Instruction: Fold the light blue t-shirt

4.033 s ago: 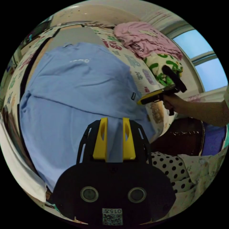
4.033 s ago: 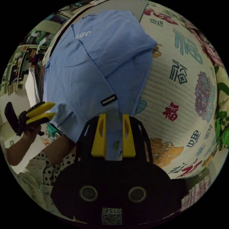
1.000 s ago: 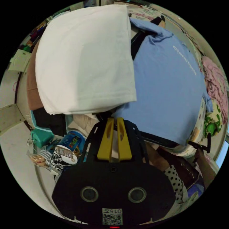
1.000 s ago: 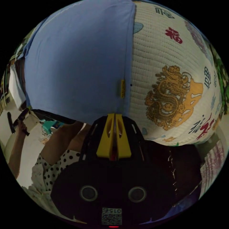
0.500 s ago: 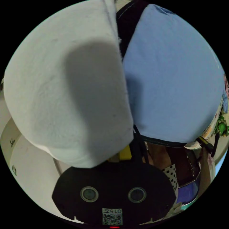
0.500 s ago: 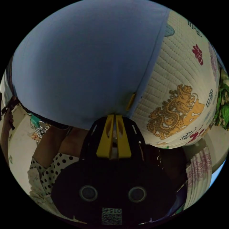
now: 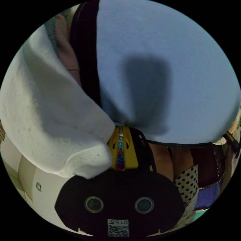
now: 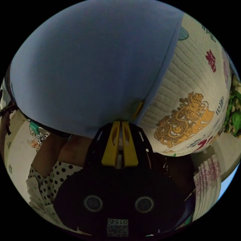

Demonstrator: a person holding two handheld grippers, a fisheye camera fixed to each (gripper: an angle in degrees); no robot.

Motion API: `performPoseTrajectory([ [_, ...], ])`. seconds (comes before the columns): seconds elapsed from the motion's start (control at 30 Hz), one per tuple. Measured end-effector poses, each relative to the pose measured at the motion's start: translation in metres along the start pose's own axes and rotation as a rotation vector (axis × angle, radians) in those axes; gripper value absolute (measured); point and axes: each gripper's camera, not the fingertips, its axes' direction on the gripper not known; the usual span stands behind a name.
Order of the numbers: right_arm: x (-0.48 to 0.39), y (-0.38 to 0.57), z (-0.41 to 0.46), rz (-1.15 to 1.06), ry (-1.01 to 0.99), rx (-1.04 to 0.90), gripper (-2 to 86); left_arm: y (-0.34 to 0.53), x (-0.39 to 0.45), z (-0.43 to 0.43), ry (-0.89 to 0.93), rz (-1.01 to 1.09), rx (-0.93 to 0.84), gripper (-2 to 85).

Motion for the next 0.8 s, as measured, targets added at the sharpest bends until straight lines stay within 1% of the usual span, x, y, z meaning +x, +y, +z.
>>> performPoseTrajectory([
  [0.17, -0.008, 0.008, 0.006, 0.012, 0.069, 0.067, -0.3, -0.005, 0.005, -0.019, 0.006, 0.044, -0.03, -0.4],
  [0.3, 0.0, 0.006, 0.008, 0.002, 0.034, 0.069, -0.3, -0.006, 0.01, -0.034, -0.002, 0.029, -0.041, -0.5],
  [0.43, 0.003, 0.004, 0.011, 0.0, 0.032, 0.066, -0.2, -0.01, 0.011, -0.044, 0.011, 0.066, -0.075, -0.5],
  [0.8, 0.008, -0.005, 0.016, -0.001, 0.019, 0.05, -0.3, -0.002, 0.012, -0.063, 0.01, 0.071, -0.079, -0.6],
])
